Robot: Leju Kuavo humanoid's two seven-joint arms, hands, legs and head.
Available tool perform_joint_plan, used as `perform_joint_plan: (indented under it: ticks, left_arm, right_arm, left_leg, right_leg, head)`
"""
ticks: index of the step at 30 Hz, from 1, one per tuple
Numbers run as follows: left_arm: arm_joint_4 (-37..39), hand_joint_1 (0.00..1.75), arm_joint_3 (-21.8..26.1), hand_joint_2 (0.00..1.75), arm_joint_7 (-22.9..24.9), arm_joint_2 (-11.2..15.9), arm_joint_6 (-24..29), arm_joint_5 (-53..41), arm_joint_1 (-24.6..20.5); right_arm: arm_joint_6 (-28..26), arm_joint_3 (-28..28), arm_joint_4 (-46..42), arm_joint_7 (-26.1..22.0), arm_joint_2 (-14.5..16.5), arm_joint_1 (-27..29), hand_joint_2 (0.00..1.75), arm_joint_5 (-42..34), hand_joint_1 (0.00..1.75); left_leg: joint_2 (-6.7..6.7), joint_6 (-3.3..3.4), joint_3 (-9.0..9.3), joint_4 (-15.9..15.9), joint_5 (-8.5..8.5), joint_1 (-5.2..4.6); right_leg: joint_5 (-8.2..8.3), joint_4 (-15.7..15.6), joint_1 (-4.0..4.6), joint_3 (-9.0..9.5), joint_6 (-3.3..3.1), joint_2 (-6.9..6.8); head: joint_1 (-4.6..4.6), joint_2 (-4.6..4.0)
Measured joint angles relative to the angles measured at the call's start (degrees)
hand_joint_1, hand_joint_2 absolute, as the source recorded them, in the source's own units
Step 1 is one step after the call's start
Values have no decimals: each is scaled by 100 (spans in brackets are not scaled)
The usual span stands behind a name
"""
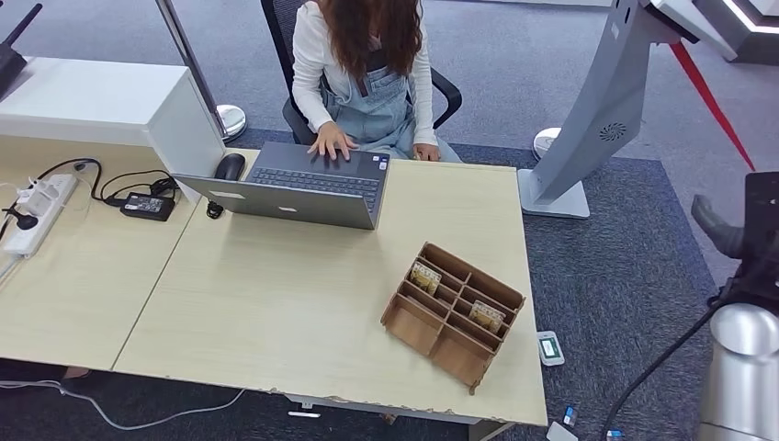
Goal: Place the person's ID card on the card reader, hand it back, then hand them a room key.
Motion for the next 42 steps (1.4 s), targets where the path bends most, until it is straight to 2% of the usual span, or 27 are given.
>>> perform_joint_plan:
  ticks: [6, 10, 16, 24, 31, 42]
  left_arm:
    - [0, 0, 2, 0, 67, 0, 21, 4, -32]
    - [0, 0, 16, 0, 79, -2, 42, 26, -66]
    - [0, 0, 46, 0, 78, -4, 103, 33, -61]
    - [0, 0, 83, 0, 6, -14, 143, -32, -52]
    - [0, 0, 91, 0, -264, -22, 177, -266, -49]
    - [0, 0, -16, 0, -717, -63, 456, -663, -53]
  right_arm:
    - [332, 45, 81, -671, 404, -19, 175, -1041, 0]
    - [428, 390, 281, -1091, 702, -18, 175, -2122, 0]
    - [671, 865, 557, -1482, 923, 236, 175, -2981, 0]
    - [613, 1148, 1154, -1863, 1045, 506, 175, -3494, 0]
    - [429, 1168, 1416, -2170, 1131, 542, 175, -3829, 0]
    - [18, 1392, 1456, -2936, 1562, 584, 175, -3958, 0]
  left_leg:
    - [0, -1, 0, -2, 1, 3]
    - [1, -1, 3, -2, 1, 8]
    - [-1, -1, 0, -2, 0, 8]
    - [0, -1, 0, -2, 0, 7]
    - [1, -1, 0, -1, 1, 7]
    - [3, -1, 0, -2, 1, 9]
  right_leg:
    - [0, 3, 9, 4, -1, -2]
    - [0, 4, 13, 5, -2, -3]
    - [-2, 4, 13, 5, -1, -6]
    - [-2, 2, 12, 4, 0, -6]
    - [-1, 2, 12, 4, 0, -5]
    - [-2, 3, 13, 3, -1, -4]
  head:
    - [-1, 0]
    - [-2, 0]
    - [-2, 0]
    - [-2, 0]
    - [-2, 0]
    - [0, 0]
